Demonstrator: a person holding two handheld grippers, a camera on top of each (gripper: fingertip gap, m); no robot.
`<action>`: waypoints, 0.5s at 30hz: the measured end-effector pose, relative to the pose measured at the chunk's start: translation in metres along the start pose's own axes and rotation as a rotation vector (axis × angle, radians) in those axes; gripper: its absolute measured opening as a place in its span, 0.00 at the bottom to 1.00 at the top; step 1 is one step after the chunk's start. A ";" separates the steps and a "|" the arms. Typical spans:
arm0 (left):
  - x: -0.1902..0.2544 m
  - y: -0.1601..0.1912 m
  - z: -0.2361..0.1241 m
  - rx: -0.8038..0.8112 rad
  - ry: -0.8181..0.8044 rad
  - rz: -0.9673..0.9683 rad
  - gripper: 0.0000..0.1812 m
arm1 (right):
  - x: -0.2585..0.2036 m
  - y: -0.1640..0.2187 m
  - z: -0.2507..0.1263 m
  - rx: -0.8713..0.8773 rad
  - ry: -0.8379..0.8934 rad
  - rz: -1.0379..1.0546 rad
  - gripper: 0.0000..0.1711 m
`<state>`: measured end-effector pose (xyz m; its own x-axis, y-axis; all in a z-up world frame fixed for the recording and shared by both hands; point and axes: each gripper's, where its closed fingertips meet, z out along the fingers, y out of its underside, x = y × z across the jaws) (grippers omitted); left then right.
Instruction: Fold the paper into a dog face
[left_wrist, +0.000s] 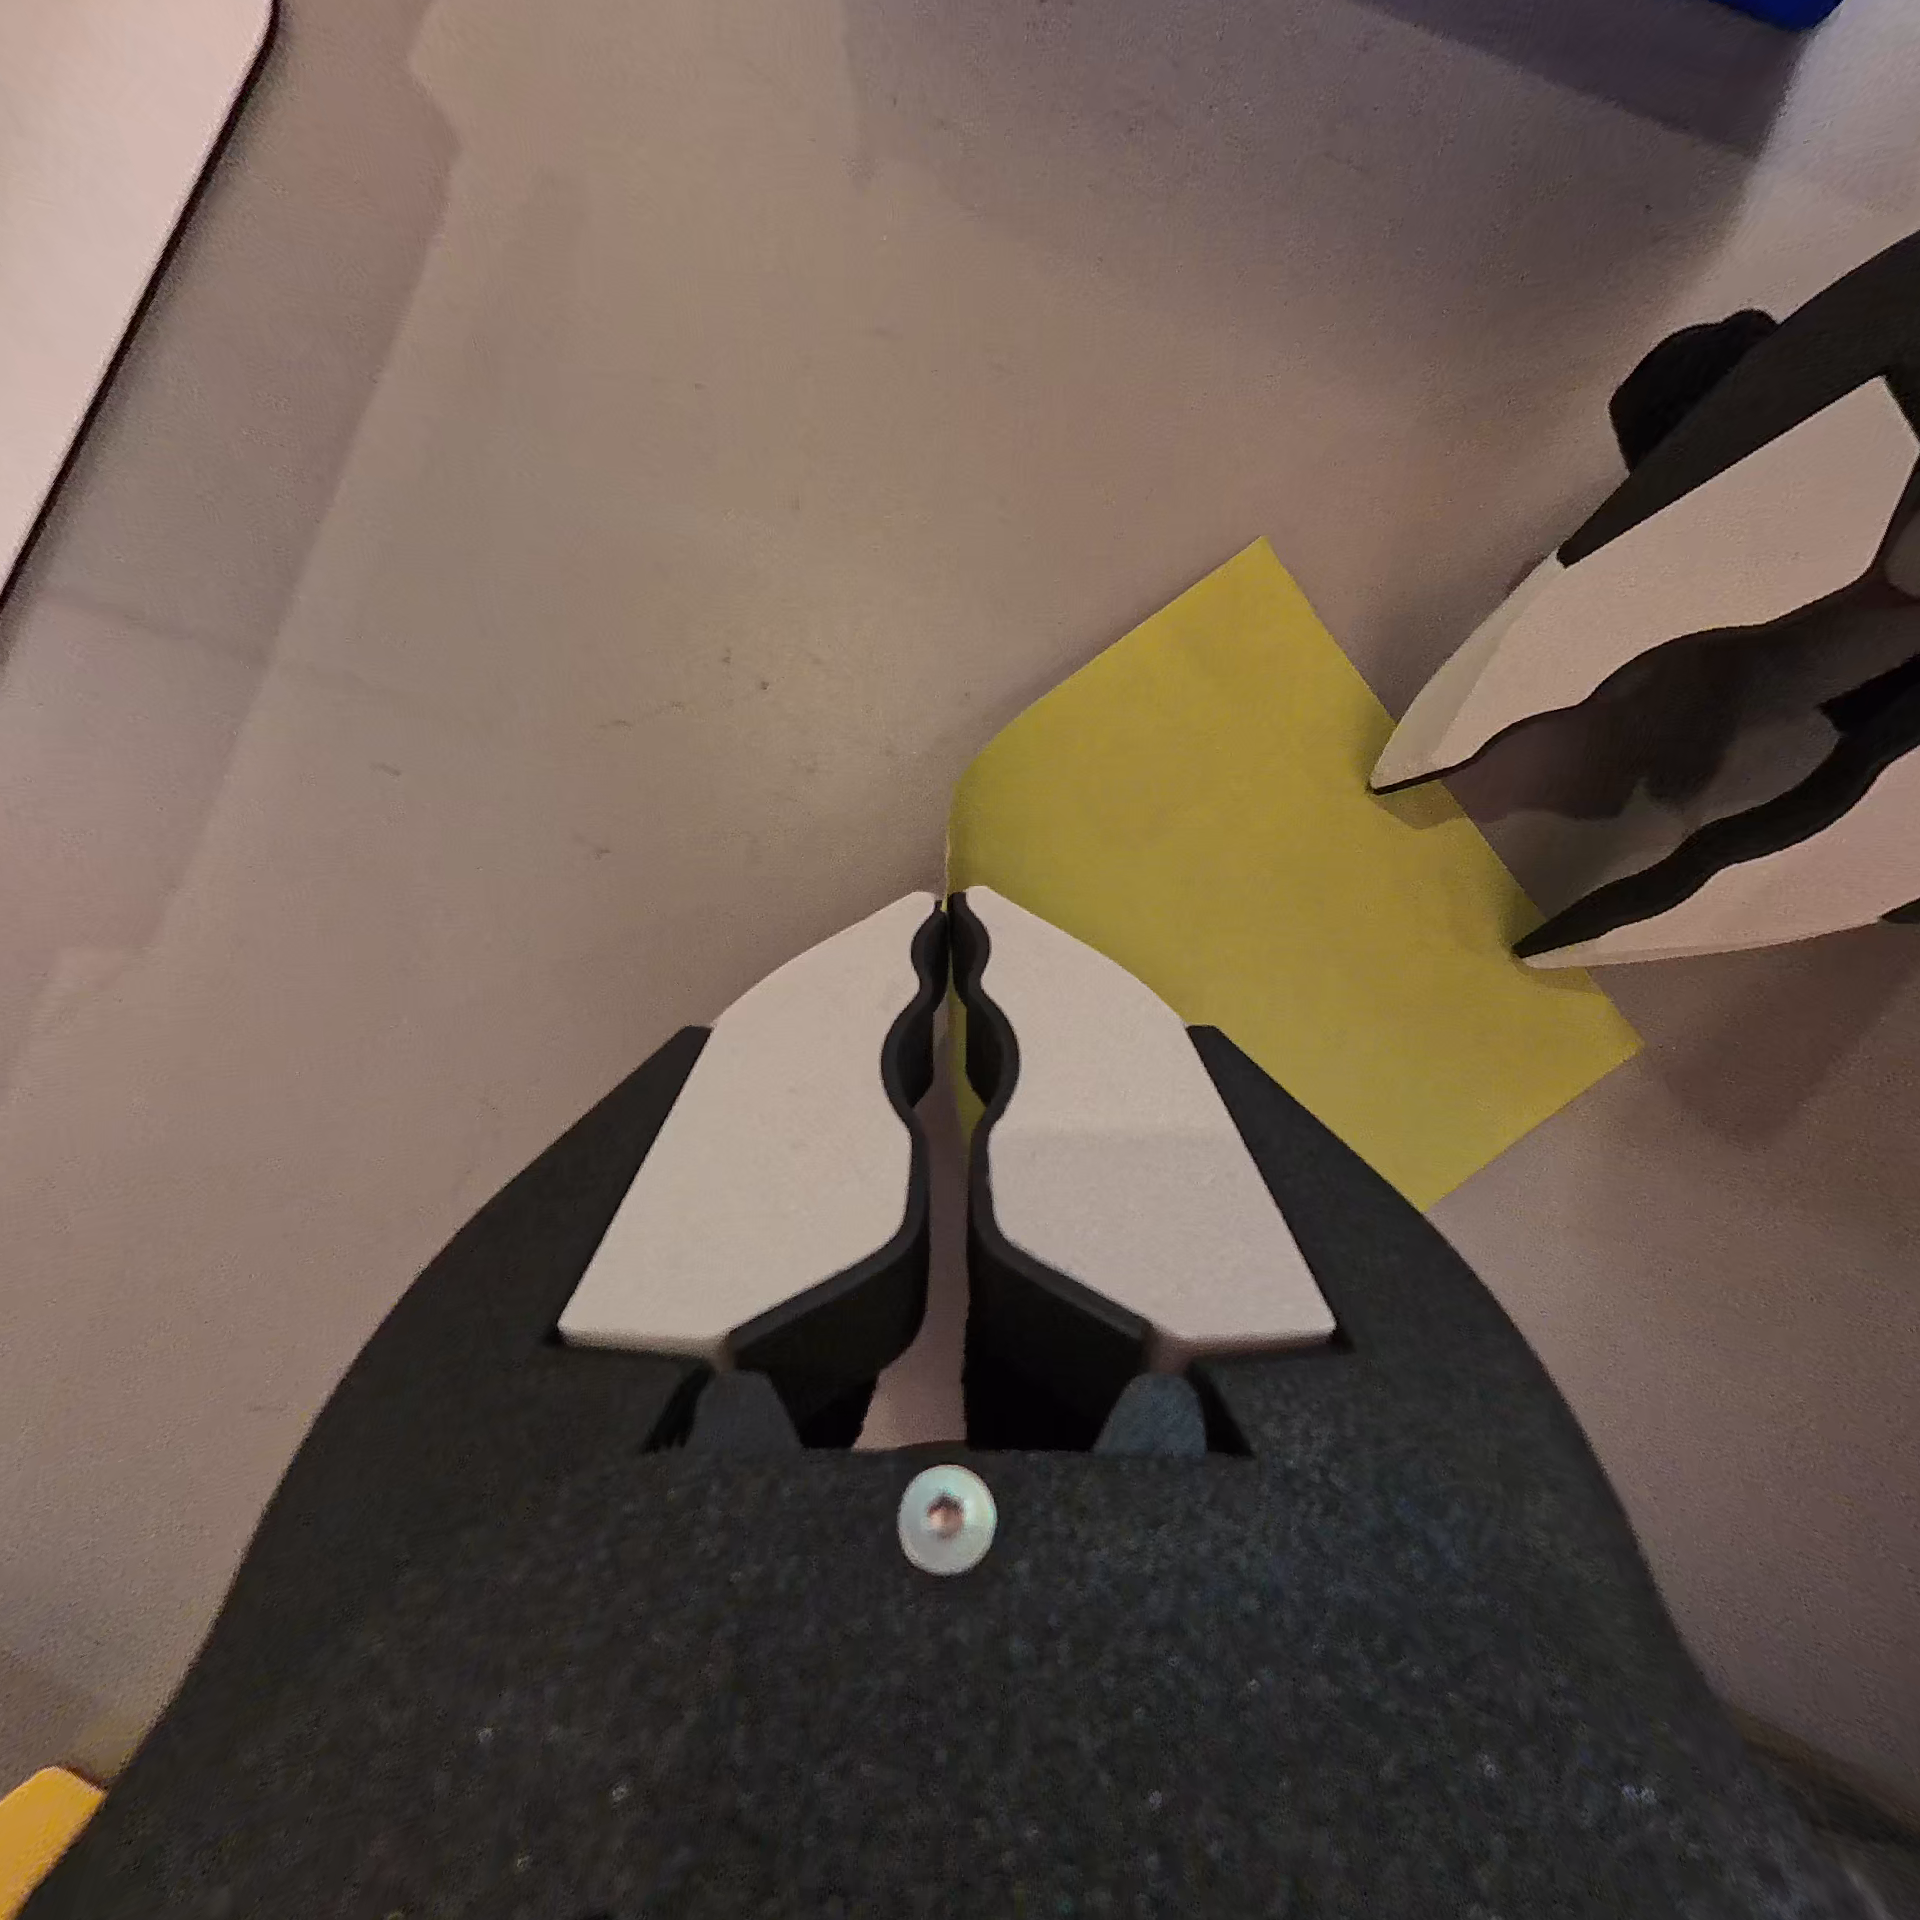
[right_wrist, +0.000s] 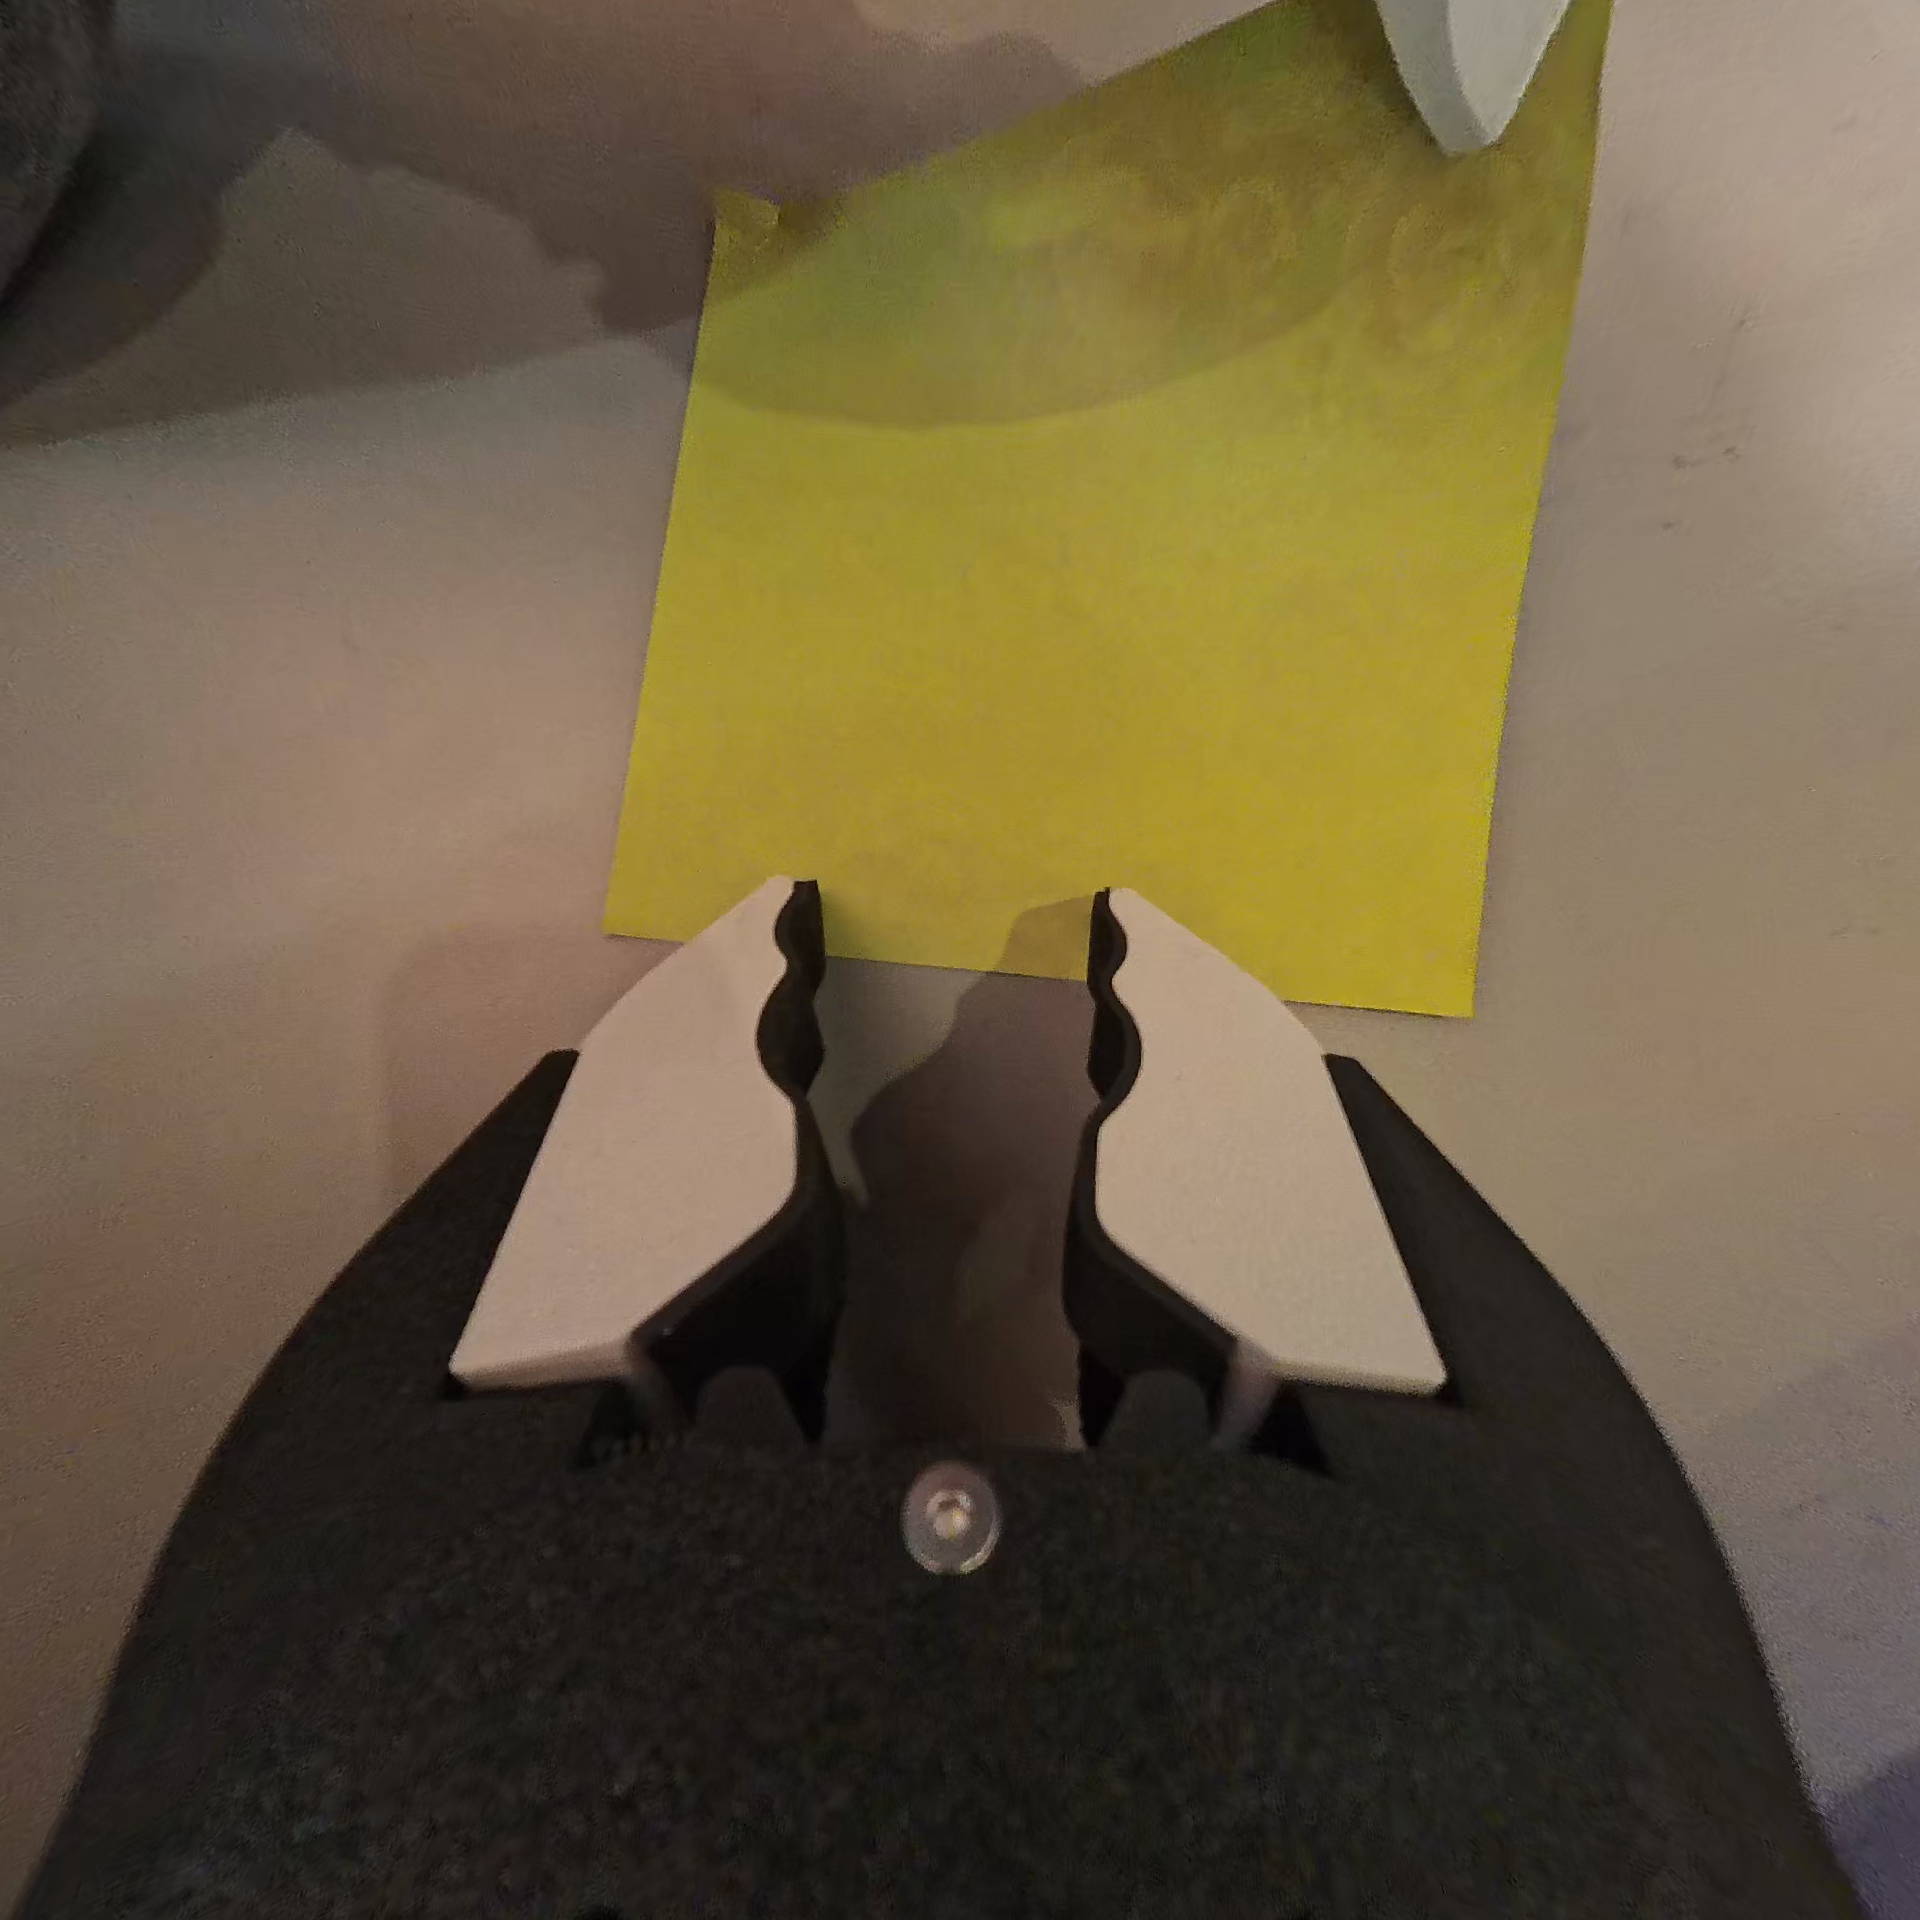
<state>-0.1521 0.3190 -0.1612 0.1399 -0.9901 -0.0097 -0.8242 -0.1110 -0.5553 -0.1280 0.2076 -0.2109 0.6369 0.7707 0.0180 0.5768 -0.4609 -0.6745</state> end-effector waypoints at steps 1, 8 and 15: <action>0.000 -0.001 -0.001 0.006 0.000 0.000 0.00 | 0.000 0.000 0.000 0.013 0.003 0.002 0.28; 0.032 -0.020 -0.019 0.100 0.062 0.034 0.00 | 0.001 -0.001 0.001 0.015 0.035 0.036 0.28; 0.081 -0.033 -0.038 0.211 0.121 0.071 0.00 | 0.000 -0.001 0.002 0.019 0.044 0.052 0.28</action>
<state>-0.1341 0.2389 -0.1119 0.0089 -0.9992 0.0378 -0.6951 -0.0334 -0.7182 -0.1291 0.2091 -0.2114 0.6880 0.7256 0.0145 0.5328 -0.4914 -0.6890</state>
